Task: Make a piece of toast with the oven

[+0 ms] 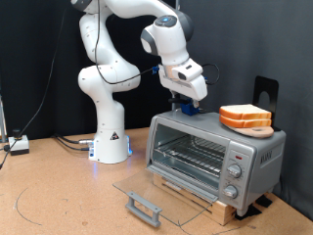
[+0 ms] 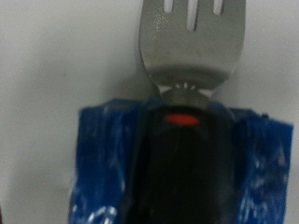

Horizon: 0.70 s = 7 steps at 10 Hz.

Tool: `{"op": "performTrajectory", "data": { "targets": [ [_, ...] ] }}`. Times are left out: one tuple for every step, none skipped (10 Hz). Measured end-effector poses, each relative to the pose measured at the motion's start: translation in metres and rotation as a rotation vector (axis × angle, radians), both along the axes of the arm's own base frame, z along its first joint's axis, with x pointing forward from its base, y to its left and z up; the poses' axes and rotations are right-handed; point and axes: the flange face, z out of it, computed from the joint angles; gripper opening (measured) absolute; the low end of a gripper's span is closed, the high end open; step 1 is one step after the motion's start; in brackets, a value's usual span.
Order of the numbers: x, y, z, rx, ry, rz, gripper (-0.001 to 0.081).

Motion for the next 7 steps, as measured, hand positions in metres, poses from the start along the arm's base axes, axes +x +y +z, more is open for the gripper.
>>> {"op": "performTrajectory", "data": {
  "targets": [
    [0.0001, 0.0036, -0.0024, -0.005, -0.003, 0.005, 0.0807],
    [0.0002, 0.0058, -0.0044, -0.011, -0.006, 0.009, 0.0807],
    [0.0001, 0.0076, -0.0055, -0.017, -0.012, 0.012, 0.0807],
    [0.0000, 0.0086, -0.0062, -0.020, -0.016, 0.013, 0.0807],
    [-0.0002, 0.0094, -0.0071, -0.023, -0.017, 0.015, 0.0807],
    [-0.0002, 0.0102, -0.0087, -0.026, -0.014, 0.017, 0.0807],
    [-0.0002, 0.0109, -0.0105, -0.028, -0.009, 0.019, 0.0807]
  ]
}}
